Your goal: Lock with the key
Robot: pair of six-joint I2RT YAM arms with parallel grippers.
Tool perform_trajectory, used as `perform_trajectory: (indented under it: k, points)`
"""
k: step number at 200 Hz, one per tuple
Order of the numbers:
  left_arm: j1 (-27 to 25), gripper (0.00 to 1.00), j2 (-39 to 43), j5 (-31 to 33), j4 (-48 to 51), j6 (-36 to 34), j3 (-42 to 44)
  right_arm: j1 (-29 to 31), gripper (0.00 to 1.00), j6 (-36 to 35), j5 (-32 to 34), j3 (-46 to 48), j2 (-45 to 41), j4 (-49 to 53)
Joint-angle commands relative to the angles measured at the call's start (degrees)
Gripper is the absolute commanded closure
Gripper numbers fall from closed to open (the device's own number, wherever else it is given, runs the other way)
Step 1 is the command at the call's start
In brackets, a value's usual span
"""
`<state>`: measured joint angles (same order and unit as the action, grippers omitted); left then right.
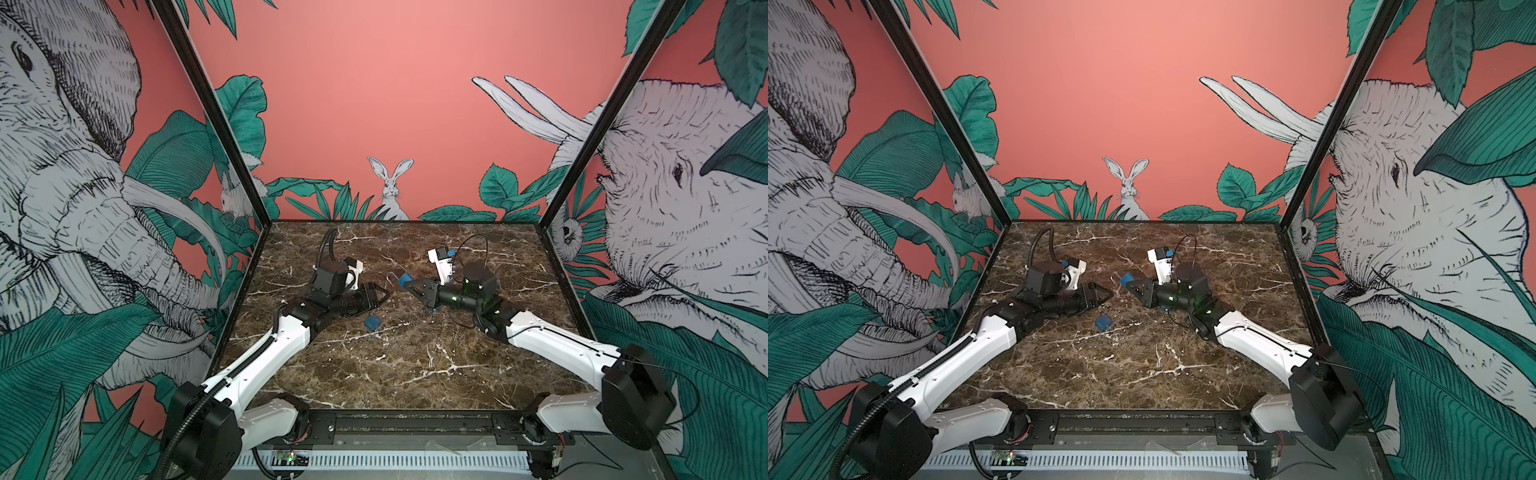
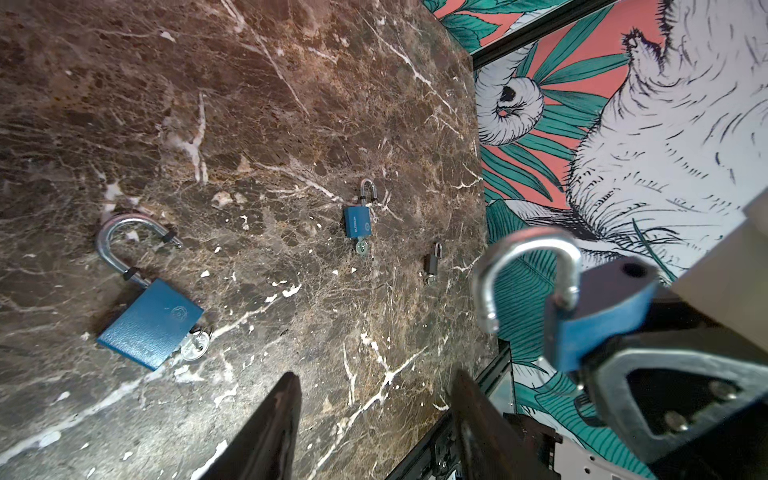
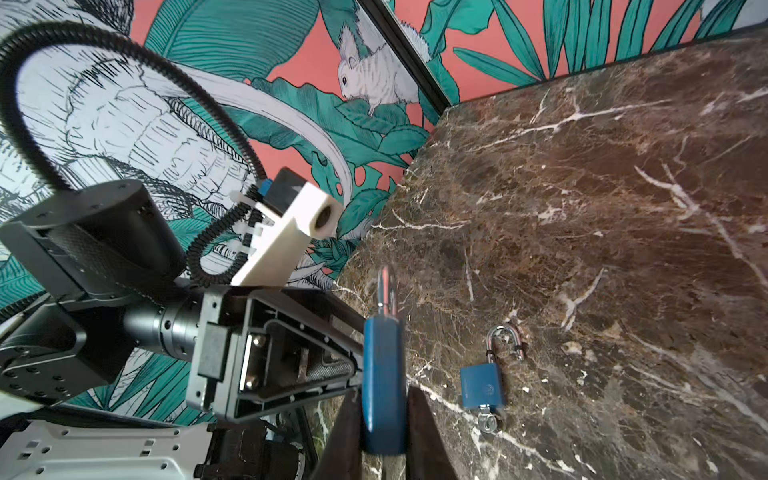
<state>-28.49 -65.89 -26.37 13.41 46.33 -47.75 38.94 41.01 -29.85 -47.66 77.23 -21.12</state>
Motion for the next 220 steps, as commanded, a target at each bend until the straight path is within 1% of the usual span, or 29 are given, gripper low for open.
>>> perform_trajectory:
  k: [1, 28, 53, 68, 108, 140, 173, 220]
  points:
    - [-0.07, 0.44, 0.54, -0.87, -1.22, -1.32, -1.42, -0.18, 1.00, 1.24, -2.40, -1.34, 0.53, -3.16]
    - [-0.07, 0.47, 1.09, -0.67, -0.38, -1.59, -1.21, -0.23, 1.00, 1.42, -2.68, -1.21, 0.89, -3.40]
    - [0.10, 0.49, 2.36, 2.70, 1.66, -2.82, -1.10, -0.18, 1.00, 1.42, -2.94, -0.97, 0.52, -2.95]
    - [0.42, 0.50, 2.22, 3.67, 3.22, -3.98, -1.75, -0.22, 1.00, 1.27, -3.09, -0.79, 0.12, -2.61]
    - [0.98, 0.52, 0.28, 3.19, 3.92, -5.12, -5.08, -0.18, 1.00, 1.47, -3.59, 0.10, -0.48, -2.78]
    - [0.98, 0.54, -1.18, 2.70, 2.19, -4.46, -4.99, -0.20, 1.00, 2.03, -4.07, 0.41, -0.63, -3.38]
    - [0.98, 0.57, -2.98, 2.24, 1.61, -4.30, -4.81, -0.17, 1.00, 4.71, -5.37, 1.30, -1.00, -6.47]
    - [0.98, 0.58, -3.58, 3.51, 0.42, -4.40, -5.60, -0.02, 1.00, 8.86, -7.06, 3.04, -1.74, -10.77]
